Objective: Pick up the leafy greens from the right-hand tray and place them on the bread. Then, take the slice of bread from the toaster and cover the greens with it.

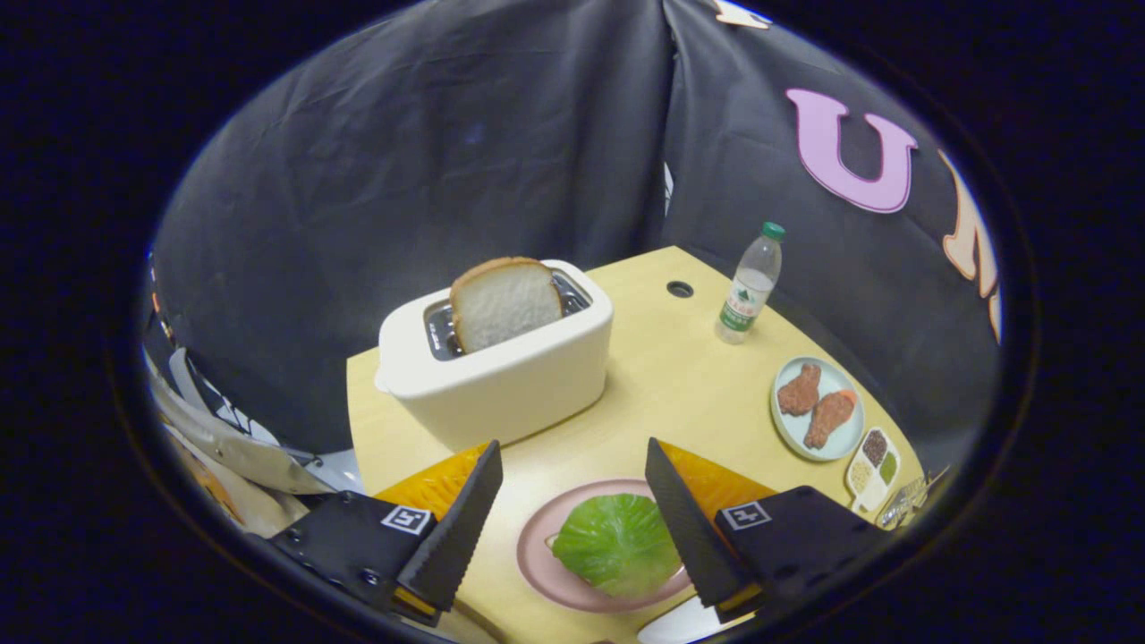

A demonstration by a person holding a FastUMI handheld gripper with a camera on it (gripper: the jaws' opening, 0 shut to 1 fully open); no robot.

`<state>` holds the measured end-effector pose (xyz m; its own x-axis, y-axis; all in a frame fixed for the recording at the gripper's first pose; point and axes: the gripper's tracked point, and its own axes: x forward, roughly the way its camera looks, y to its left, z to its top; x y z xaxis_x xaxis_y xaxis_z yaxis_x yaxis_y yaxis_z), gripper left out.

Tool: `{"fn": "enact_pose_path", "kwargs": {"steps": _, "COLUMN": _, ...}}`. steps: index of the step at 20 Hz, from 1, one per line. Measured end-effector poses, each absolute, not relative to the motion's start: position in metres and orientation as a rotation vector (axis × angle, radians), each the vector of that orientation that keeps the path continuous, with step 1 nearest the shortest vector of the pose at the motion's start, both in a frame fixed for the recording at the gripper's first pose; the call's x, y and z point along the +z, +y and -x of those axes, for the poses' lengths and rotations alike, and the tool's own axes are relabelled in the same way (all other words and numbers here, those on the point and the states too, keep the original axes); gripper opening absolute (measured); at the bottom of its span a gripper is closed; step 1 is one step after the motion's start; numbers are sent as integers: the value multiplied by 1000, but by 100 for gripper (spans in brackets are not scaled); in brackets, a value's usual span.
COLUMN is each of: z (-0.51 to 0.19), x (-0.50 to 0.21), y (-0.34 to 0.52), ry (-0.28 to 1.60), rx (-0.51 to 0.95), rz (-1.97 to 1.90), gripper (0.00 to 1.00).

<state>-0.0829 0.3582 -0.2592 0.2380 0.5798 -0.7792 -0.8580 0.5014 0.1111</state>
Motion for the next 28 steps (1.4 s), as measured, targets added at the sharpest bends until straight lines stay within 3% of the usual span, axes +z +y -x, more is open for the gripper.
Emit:
{"fn": "enact_pose_path", "kwargs": {"steps": 10, "z": 90, "x": -239, "y": 435, "ry": 869, "rx": 1053, "rz": 300, "gripper": 100}}
{"fn": "enact_pose_path", "kwargs": {"steps": 28, "z": 52, "x": -252, "y": 501, "ry": 1005, "rx": 808, "rz": 40, "gripper": 99}}
